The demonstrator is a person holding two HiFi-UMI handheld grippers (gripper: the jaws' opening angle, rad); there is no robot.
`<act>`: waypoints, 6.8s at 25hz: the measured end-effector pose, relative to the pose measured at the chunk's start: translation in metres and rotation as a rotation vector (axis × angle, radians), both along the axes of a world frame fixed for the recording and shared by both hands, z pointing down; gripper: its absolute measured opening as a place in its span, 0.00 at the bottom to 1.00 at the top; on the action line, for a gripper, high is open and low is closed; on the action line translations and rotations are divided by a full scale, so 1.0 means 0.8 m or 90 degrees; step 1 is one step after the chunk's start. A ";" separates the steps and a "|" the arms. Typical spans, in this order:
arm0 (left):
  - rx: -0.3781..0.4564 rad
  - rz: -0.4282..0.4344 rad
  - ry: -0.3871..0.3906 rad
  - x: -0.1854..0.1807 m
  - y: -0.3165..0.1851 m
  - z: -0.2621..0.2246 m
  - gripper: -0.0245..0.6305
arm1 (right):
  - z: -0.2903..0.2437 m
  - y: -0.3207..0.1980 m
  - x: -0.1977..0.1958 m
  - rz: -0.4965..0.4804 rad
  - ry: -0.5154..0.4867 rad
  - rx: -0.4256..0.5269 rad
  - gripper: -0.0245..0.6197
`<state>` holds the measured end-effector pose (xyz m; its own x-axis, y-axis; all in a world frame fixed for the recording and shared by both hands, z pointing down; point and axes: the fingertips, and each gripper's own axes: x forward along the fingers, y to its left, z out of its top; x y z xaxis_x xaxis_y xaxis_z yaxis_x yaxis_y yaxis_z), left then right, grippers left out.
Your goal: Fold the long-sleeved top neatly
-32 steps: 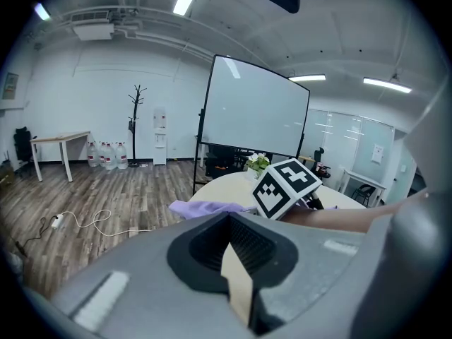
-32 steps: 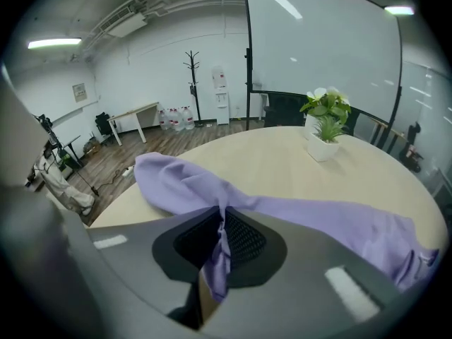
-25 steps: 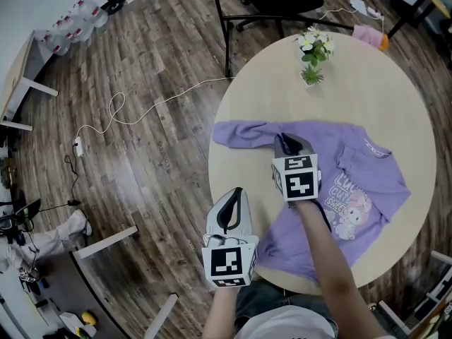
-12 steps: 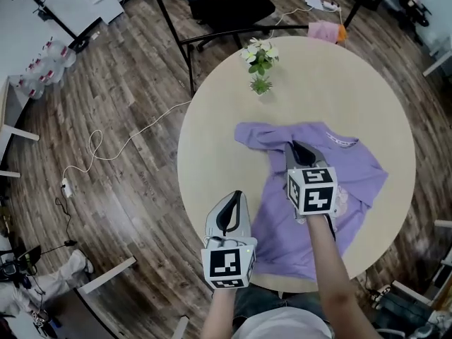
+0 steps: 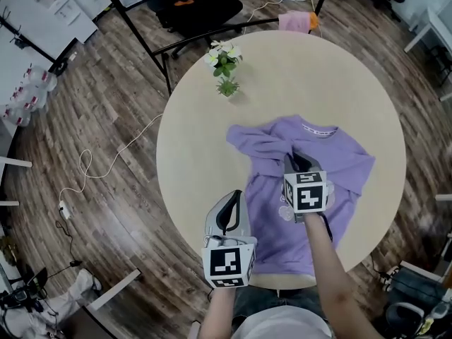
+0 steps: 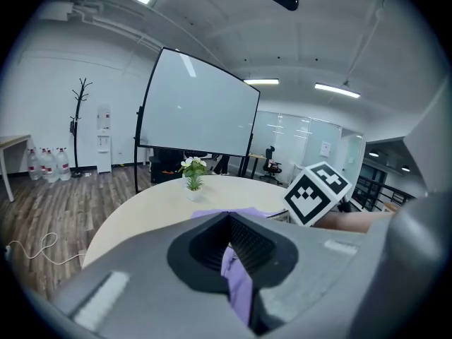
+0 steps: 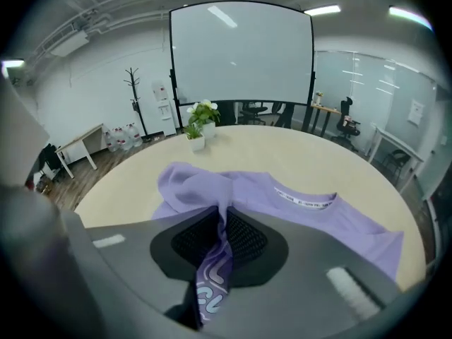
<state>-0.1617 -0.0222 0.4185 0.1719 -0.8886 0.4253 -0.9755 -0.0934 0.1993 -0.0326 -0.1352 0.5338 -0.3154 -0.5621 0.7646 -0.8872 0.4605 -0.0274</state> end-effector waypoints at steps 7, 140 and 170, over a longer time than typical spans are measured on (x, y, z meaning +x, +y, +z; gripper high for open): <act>-0.009 -0.009 -0.011 -0.007 -0.004 0.004 0.04 | 0.029 0.007 0.020 0.036 0.050 -0.020 0.32; -0.018 0.088 -0.065 0.217 0.009 -0.009 0.04 | 0.029 0.125 0.301 -0.204 -0.125 -0.033 0.14; -0.011 -0.033 -0.133 0.069 0.128 -0.015 0.04 | -0.033 0.257 0.258 -0.094 -0.121 0.072 0.20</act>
<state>-0.1063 0.0802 0.4064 0.0319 -0.8865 0.4616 -0.9992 -0.0397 -0.0072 0.1737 0.0700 0.5075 -0.5319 -0.5778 0.6191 -0.7944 0.5937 -0.1285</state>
